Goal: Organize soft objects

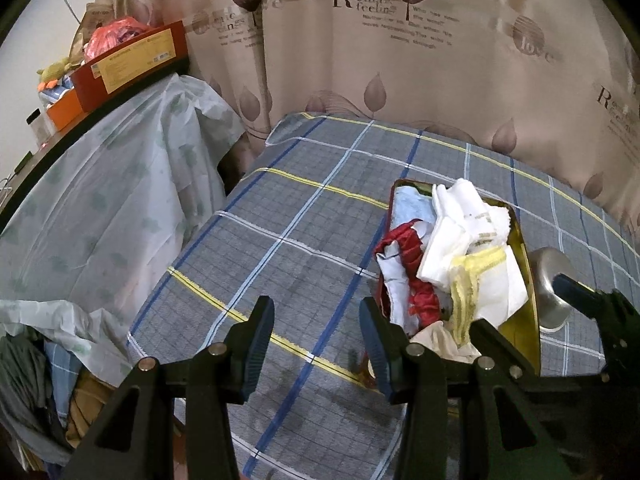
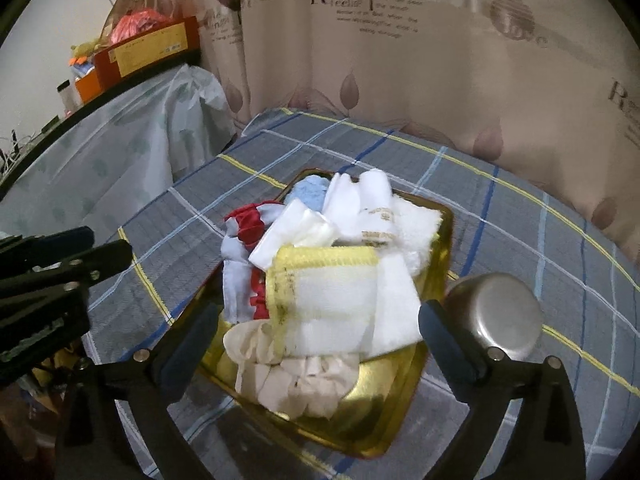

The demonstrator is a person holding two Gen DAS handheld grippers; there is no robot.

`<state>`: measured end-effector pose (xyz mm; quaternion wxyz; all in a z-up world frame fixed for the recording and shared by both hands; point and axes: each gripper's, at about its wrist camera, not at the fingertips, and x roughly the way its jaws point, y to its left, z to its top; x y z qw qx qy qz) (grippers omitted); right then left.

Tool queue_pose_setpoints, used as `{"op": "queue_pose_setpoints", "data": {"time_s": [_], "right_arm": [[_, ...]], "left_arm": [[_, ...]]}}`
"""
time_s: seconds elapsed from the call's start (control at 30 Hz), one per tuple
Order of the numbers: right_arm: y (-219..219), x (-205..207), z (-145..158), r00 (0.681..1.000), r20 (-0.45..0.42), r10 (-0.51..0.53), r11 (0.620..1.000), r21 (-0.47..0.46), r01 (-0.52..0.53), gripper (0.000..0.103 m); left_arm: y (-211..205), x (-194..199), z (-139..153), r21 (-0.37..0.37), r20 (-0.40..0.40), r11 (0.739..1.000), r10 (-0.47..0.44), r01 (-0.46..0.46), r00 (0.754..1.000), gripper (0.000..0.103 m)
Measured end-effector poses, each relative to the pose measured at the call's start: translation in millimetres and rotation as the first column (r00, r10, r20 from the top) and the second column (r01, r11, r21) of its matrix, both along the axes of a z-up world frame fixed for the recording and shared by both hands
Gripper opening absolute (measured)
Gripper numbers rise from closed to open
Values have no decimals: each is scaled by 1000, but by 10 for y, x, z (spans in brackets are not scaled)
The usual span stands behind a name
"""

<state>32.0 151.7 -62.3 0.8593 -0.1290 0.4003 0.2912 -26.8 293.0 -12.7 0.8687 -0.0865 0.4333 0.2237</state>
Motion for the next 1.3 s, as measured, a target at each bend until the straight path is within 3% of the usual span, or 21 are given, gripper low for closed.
{"op": "queue_pose_setpoints", "data": {"time_s": [0.4, 1.3], "right_arm": [[-367, -448, 93, 991, 89, -101, 995, 3, 102, 102], [-483, -517, -27, 987, 74, -141, 989, -36, 143, 102]], "left_arm": [[-145, 16, -10, 12, -7, 999, -36, 36, 999, 45], [-423, 49, -26, 23, -24, 994, -103, 103, 994, 45]]}}
